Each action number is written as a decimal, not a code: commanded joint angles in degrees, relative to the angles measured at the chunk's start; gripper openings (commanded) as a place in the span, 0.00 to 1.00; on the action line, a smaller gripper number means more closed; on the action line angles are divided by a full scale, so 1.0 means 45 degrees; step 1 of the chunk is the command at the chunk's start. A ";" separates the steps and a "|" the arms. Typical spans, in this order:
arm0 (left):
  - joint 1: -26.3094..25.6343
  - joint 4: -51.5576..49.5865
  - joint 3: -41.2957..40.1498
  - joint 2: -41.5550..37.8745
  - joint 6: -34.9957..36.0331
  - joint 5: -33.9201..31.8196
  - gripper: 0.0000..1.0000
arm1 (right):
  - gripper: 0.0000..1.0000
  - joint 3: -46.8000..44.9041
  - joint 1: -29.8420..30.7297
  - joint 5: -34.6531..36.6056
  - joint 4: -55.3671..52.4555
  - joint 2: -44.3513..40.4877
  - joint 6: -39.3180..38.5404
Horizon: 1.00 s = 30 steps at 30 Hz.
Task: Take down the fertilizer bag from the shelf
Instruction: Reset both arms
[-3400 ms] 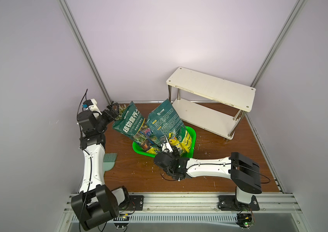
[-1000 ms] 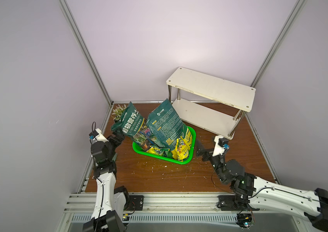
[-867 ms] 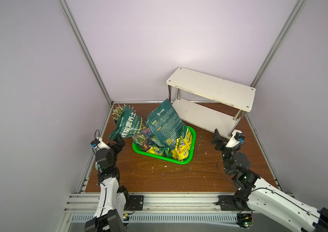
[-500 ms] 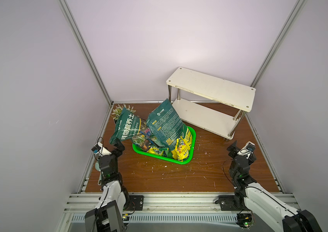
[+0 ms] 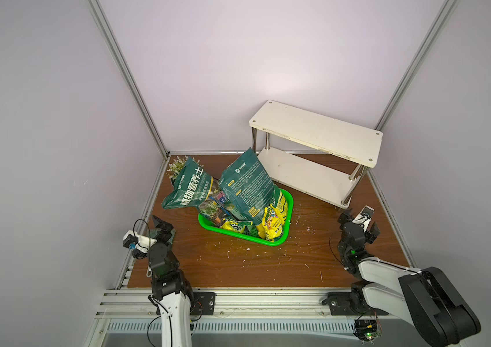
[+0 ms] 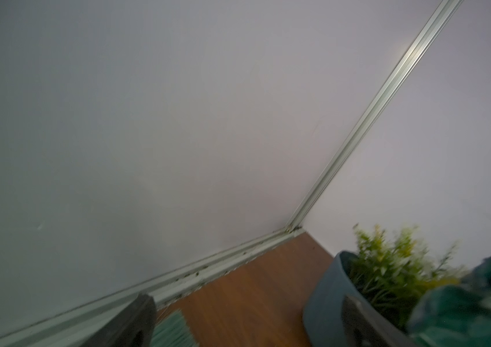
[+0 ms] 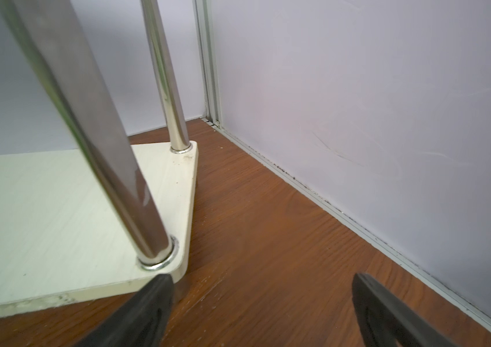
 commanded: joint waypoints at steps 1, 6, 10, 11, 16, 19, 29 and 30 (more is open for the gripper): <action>-0.0144 0.3379 -0.1268 0.2783 0.0715 0.0704 0.99 | 0.99 0.0331 -0.0065 0.0291 0.1039 0.0228 -0.1259; -0.0289 0.6548 -0.0230 0.7370 0.1222 0.3266 1.00 | 0.99 0.0053 -0.0169 -0.1275 0.3136 0.1013 -0.2291; -0.0661 0.8991 0.0066 0.9587 0.1391 0.4510 0.99 | 0.99 -0.0372 -0.0512 -0.3158 0.6033 0.2477 -0.2414; -0.0756 0.9034 0.0282 0.9901 0.1521 0.4616 0.99 | 0.99 -0.0381 -0.0699 -0.3827 0.6819 0.3229 -0.2508; -0.1996 0.9756 0.1131 1.1143 0.2858 0.4798 1.00 | 0.99 0.1269 -0.0877 -0.4830 0.4364 0.3833 -0.2675; -0.2049 0.9864 0.1249 1.1295 0.3178 0.4722 1.00 | 0.99 0.1379 -0.1272 -0.5460 0.4467 0.4098 -0.2447; -0.2130 1.2914 0.0883 1.2930 0.3988 0.5196 0.99 | 0.99 0.2378 -0.1949 -0.6786 0.2669 0.4329 -0.2046; -0.2130 1.2927 0.0902 1.2950 0.3973 0.5237 0.99 | 0.99 0.2368 -0.1948 -0.6793 0.2682 0.4331 -0.2067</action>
